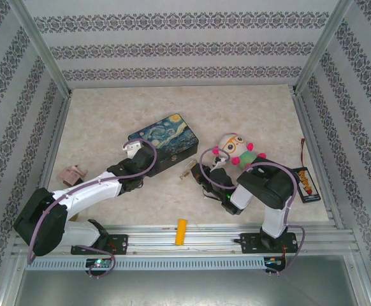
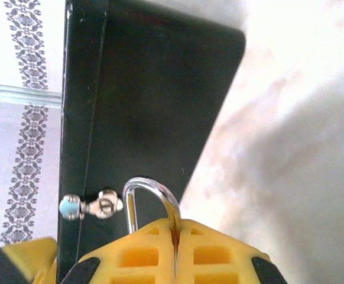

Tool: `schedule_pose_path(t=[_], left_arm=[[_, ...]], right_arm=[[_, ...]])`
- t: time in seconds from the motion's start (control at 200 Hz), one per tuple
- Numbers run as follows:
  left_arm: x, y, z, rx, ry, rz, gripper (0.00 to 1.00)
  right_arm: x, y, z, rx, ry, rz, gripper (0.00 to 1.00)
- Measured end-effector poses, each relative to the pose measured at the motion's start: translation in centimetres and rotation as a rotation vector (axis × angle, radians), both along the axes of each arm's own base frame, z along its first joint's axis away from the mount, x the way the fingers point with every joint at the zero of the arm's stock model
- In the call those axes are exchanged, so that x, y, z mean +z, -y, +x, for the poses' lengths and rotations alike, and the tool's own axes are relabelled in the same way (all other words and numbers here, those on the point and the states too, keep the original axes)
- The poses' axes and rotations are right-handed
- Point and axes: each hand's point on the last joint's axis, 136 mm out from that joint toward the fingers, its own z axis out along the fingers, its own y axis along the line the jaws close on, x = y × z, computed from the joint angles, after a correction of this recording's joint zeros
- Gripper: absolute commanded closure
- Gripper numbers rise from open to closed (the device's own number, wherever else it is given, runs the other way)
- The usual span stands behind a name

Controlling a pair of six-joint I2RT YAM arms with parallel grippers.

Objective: Unlock the padlock with the key

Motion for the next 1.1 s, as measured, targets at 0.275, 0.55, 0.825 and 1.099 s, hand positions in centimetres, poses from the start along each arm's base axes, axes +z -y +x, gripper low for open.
schedule_pose_path(t=[0.275, 0.55, 0.825, 1.099], left_arm=[[0.3, -3.0, 0.7, 0.065, 0.008, 0.025, 0.22], [0.6, -7.2, 0.9, 0.126, -0.002, 0.073, 0.19], [0.9, -8.3, 2.2, 0.114, -0.016, 0.086, 0.13], [1.4, -7.6, 6.4, 0.083, 0.003, 0.002, 0.22]], right_arm=[[0.6, 0.9, -2.1, 0.032, 0.004, -0.051, 1.00], [3.6, -0.5, -3.3, 0.189, 0.011, -0.190, 1.00], [9.3, 0.3, -4.3, 0.312, 0.074, -0.351, 1.00], [7.3, 2.0, -5.9, 0.398, 0.004, -0.444, 1.00]])
